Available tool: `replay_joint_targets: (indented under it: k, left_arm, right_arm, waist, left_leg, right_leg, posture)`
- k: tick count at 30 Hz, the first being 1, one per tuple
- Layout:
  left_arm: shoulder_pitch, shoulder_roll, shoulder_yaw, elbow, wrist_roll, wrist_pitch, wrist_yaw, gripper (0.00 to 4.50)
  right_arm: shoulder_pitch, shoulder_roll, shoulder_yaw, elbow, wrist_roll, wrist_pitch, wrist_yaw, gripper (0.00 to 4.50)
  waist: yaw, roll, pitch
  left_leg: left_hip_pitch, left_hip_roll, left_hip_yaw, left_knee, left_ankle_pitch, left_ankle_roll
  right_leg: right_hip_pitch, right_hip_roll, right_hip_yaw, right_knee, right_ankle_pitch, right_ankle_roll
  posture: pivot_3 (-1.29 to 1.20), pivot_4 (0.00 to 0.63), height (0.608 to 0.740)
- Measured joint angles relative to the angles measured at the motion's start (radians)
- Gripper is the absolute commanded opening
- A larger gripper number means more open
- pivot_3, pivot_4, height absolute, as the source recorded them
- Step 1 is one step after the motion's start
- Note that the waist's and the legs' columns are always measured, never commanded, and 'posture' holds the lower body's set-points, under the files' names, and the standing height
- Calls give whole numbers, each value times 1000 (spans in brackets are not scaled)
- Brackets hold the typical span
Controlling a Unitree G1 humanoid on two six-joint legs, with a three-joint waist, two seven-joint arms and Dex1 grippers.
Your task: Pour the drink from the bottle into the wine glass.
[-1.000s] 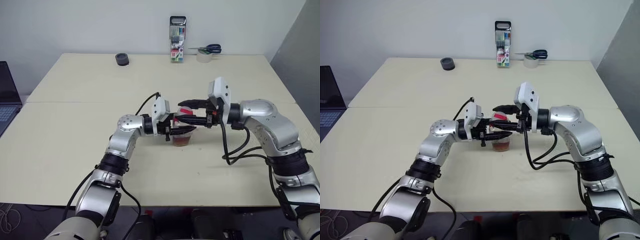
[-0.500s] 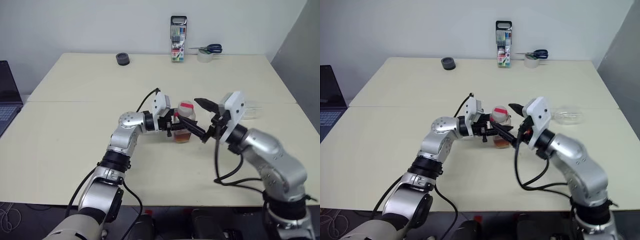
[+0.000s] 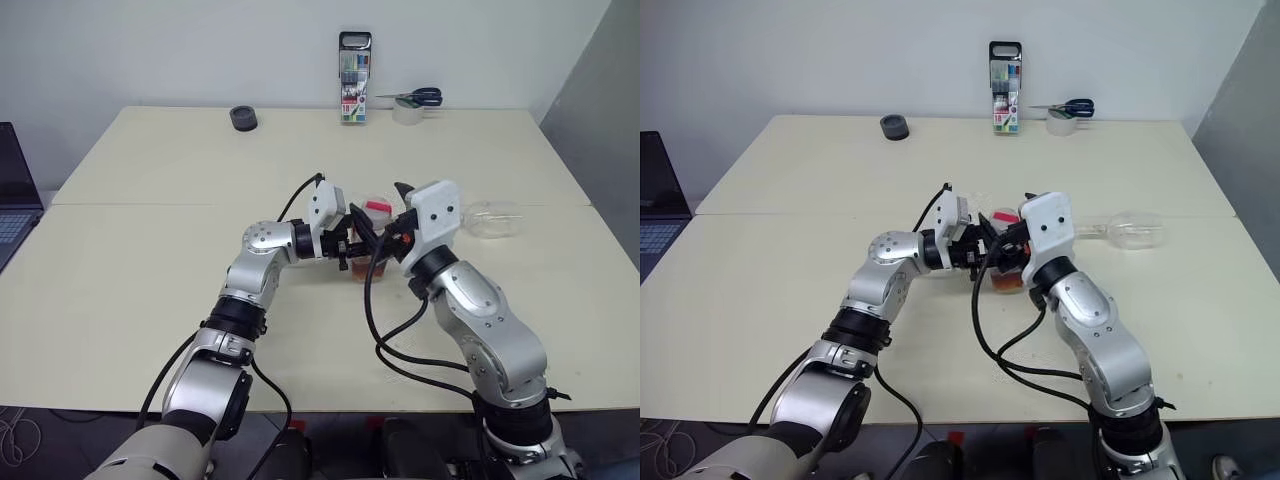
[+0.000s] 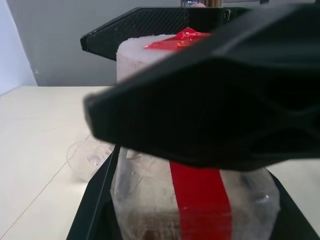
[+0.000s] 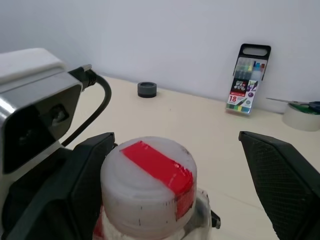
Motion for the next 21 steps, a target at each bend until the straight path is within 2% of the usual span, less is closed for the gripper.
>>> replay_joint_targets:
  k: [5,13,16,21]
  left_arm:
    - [0,0,0,-1,1,-7,7,1793]
    - [2,2,-1,-6,10,-12,3,1778]
    - [6,13,-3,-14,11,-8,1,1771]
    - [21,30,-11,-54,8,17,-19,1765]
  right_arm:
    - [2,15,12,5,3,-7,17,1940]
    - [14,-7,-8,13,31,-40,85,1946]
    - [-40,-99,-61,102,122,-93,260,1946]
    - [-260,-347,-85,355,298,-92,715,1946]
  waist:
    - [-1,0,0]
    - [-1,0,0]
    - [-1,0,0]
    - [-2,1,0]
  left_leg:
    - [0,0,0,0,0,0]
    - [0,0,0,0,0,0]
    - [1,-1,1,1,-2,4]
    - [3,0,1,-1,-2,4]
  right_leg:
    - [0,0,0,0,0,0]
    - [0,0,0,0,0,0]
    - [1,0,0,0,0,0]
    - [2,1,-1,-1,0,0]
  posture:
    - [0,150,740]
    - [0,150,740]
    - [0,150,740]
    - [0,150,740]
